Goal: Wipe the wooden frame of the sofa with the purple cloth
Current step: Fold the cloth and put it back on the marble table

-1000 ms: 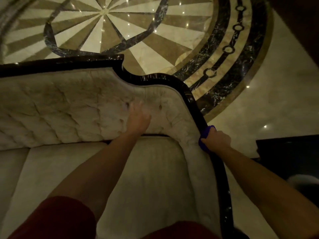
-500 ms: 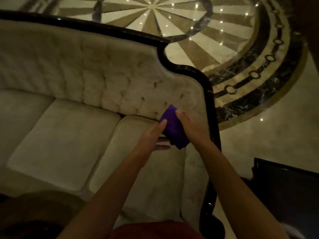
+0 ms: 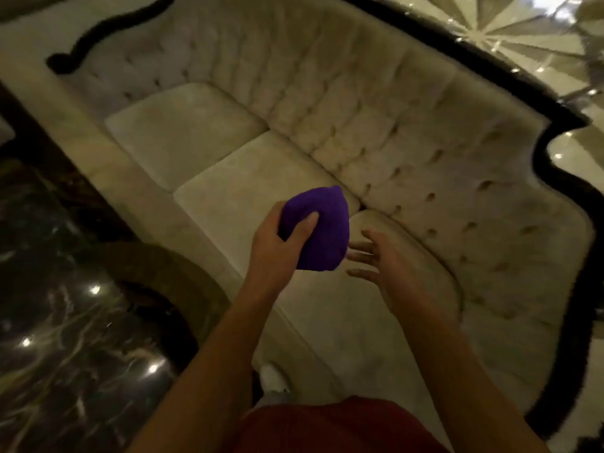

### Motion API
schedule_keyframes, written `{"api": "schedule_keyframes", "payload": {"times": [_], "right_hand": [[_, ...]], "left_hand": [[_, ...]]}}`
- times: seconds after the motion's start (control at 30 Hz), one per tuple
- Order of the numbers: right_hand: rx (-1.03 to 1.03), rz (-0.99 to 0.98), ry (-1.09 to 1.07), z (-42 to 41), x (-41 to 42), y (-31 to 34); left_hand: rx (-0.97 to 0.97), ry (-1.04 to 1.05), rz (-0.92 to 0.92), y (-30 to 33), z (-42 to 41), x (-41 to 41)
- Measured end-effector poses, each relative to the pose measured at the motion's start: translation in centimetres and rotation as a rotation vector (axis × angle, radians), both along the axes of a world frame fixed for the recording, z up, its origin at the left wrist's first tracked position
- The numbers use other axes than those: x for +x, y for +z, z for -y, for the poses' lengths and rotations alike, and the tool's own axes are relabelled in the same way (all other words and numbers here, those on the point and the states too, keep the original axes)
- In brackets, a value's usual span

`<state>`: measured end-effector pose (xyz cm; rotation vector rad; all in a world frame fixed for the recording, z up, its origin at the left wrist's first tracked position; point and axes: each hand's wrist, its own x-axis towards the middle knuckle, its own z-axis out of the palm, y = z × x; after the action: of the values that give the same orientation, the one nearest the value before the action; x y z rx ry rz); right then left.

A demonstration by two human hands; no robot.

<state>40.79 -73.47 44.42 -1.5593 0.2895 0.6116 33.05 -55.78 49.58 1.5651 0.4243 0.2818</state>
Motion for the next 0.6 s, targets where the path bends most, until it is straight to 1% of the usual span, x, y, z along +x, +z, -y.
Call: {"api": "schedule_keyframes", "payload": {"times": [0.1, 0.2, 0.27, 0.3, 0.33, 0.4, 0.5, 0.6], "right_hand": [[0.074, -0.086, 0.053, -6.8, -1.1, -0.9], [0.157, -0.177, 0.177, -13.7, -2.8, -1.3], [0.260, -0.277, 0.277, -17.8, -4.3, -1.5], [0.314, -0.343, 0.343, -19.6, -5.1, -1.5], [0.351, -0.397, 0.416, -21.4, -6.0, -1.4], [0.375, -0.444, 0.580, -24.8, -7.9, -1.3], [0.306, -0.420, 0.820, -28.9, -10.6, -1.9], [0.207, -0.379, 1.056, -32.6, -12.2, -3.0]], "left_hand": [[-0.170, 0.115, -0.013, -0.5, -6.2, -3.5], [-0.395, 0.240, -0.054, -1.6, -10.8, -7.0], [-0.470, 0.311, -0.072, -2.1, -13.0, -9.3], [-0.463, 0.357, -0.082, -2.5, -13.9, -10.4], [-0.416, 0.410, -0.092, -2.9, -14.8, -11.6], [-0.264, 0.510, -0.108, -3.5, -16.4, -14.1], [-0.091, 0.672, -0.168, -4.7, -18.4, -17.6], [0.005, 0.854, -0.244, -6.0, -20.4, -20.8]]}}
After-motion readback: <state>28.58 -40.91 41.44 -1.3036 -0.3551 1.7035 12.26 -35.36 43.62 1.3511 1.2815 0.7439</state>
